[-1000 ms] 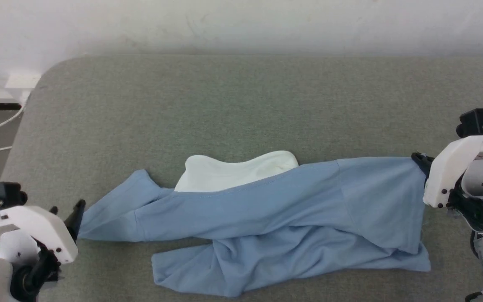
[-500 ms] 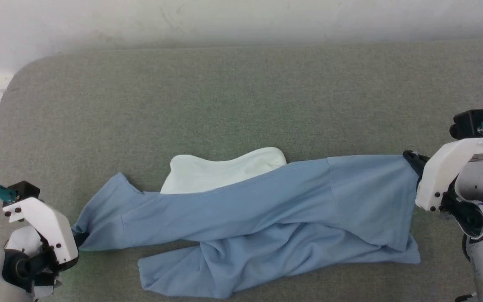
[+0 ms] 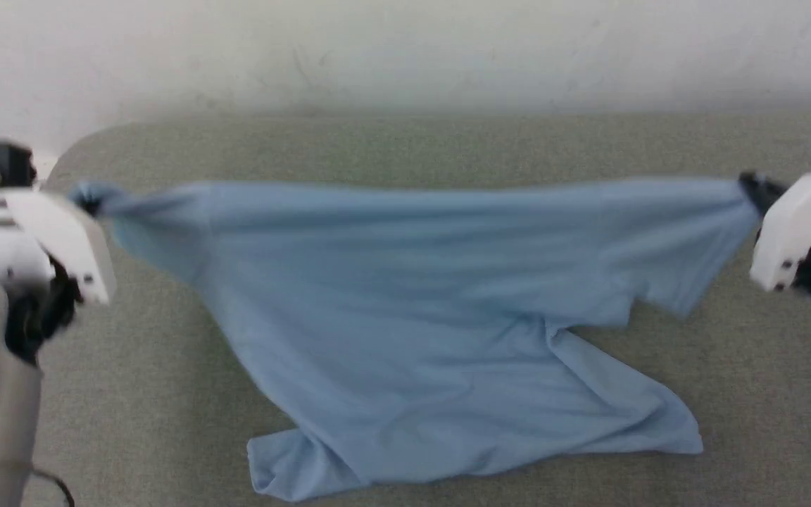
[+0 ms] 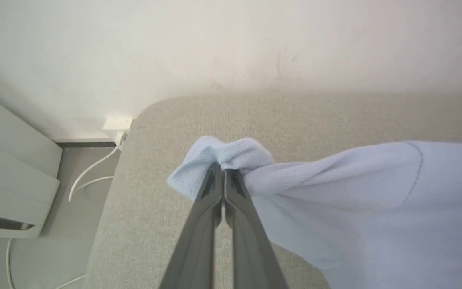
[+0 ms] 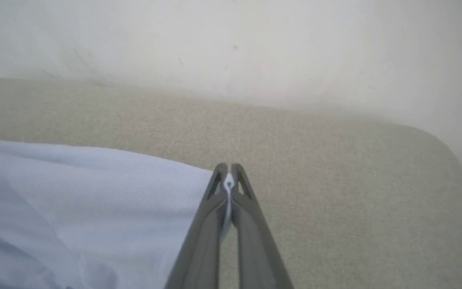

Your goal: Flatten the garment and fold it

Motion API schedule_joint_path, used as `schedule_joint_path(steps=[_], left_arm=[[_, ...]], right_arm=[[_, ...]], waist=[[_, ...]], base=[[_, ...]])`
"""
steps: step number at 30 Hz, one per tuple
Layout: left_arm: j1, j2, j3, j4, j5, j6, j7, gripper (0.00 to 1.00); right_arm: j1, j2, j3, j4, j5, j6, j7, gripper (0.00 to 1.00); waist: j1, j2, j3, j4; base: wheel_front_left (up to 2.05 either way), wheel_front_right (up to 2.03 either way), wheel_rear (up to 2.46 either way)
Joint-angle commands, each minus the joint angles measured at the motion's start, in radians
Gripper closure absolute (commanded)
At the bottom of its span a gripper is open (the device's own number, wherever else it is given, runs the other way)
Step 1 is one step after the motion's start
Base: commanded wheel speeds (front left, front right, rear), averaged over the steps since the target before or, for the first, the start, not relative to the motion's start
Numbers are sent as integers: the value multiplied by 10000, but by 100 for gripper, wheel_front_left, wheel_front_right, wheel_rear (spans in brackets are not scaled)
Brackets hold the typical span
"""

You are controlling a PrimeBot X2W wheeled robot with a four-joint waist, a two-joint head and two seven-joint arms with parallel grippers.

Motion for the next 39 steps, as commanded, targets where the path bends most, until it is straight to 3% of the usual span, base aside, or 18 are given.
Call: schedule_joint_path(steps=[1,8,15,20,28,39], left_arm=[[-736,93,-122,11,388,148,-373,100],[-4021,19,-582,1327,1349,42,-1860,100],[-7279,-379,-808,2543,1960,158,-3675,100],[-8730,-468,-806,3239,2106,229,-4535,100],[-9012,-640,-810,4193,1952,175,-5039,100],[-7244,-1110,-393,5690,1018,-268,-6296,100]], right_arm=[[-700,-238,-59,228,-140,-13,-164,100],[-3742,-699,-351,1679,-572,-13,-1341,100],[-7237,-1237,-658,2871,-1389,-13,-3752,100],[-8972,-1365,-371,3570,-1882,-13,-5050,100],[-9623,-1100,448,4996,-1726,-13,-5961,100],[-8159,-379,2145,6735,-376,-13,-6782,100]], waist=[[0,0,-36,-51],[0,0,729,-393],[0,0,1921,-636],[0,0,2431,-753],[0,0,2861,-833],[0,0,2955,-762]], base=[[0,0,0],[0,0,0],[0,0,0],[0,0,0],[0,0,0],[0,0,0]])
